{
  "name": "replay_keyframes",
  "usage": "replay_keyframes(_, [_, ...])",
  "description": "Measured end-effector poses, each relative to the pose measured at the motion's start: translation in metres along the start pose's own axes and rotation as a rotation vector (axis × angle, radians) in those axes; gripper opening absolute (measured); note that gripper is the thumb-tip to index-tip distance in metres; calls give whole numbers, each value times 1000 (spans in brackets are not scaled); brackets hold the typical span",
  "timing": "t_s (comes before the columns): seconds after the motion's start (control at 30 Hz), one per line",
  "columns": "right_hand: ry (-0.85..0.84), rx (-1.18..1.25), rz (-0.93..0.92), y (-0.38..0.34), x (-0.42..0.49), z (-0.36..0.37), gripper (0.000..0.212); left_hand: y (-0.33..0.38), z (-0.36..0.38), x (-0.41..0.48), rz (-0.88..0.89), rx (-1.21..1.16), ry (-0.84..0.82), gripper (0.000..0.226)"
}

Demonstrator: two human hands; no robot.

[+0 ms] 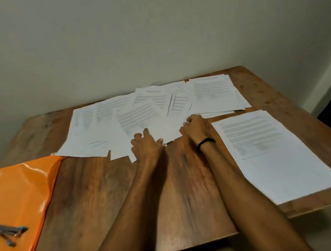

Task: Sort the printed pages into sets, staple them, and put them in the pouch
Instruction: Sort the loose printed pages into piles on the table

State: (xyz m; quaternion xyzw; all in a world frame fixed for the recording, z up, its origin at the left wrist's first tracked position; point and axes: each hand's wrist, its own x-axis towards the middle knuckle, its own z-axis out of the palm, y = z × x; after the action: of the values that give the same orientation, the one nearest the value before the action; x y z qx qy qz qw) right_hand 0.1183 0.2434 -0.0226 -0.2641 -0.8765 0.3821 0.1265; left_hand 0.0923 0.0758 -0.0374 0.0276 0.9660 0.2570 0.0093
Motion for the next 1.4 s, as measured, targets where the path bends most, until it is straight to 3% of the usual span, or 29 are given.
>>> replay_keyframes(0.03, [-41, -24, -4, -9, 5, 15, 11, -13, -2, 10, -25, 26, -4, 78])
replay_keyframes(0.1, [-92, -117, 17, -22, 15, 38, 40, -37, -3, 25, -70, 70, -43, 85])
replay_keyframes(0.17, [-110, -188, 39, -31, 21, 54, 48, -52, -2, 34, -84, 120, -85, 84])
replay_keyframes(0.3, [-128, -239, 62, -39, 32, 69, 45, -61, 0, 40, -60, 170, -117, 80])
replay_keyframes(0.4, [-108, -158, 44, -43, 32, 74, 34, -63, -1, 43, -53, 180, -130, 78])
replay_keyframes(0.53, [-59, 6, 46, -43, 26, 74, 35, -63, -7, 45, -51, 137, -137, 73])
replay_keyframes(0.63, [-88, 274, 94, -41, 22, 65, 22, -62, -16, 41, -123, -124, -12, 79])
replay_keyframes(0.73, [-196, 582, 177, -35, 14, 46, 23, -57, -32, 32, -187, -379, 141, 81])
replay_keyframes(0.87, [-277, 709, 204, -17, 7, 15, 26, -46, -46, 21, -173, -664, 163, 64])
replay_keyframes(1.0, [-144, 605, 132, 1, -7, -28, 16, -23, -43, 5, -79, -801, 194, 56])
replay_keyframes(1.1, [-6, 303, 107, 19, -12, -61, 13, 9, -25, -17, -40, -826, 106, 59])
replay_keyframes(1.17, [73, 77, 152, 33, -15, -84, 17, 34, -8, -40, -14, -794, 11, 61])
replay_keyframes(1.27, [227, -70, 262, 57, -23, -120, 35, 71, 16, -82, 167, -736, -115, 55])
replay_keyframes(1.4, [332, -137, 367, 101, -34, -159, 24, 112, 40, -129, 307, -762, -232, 55])
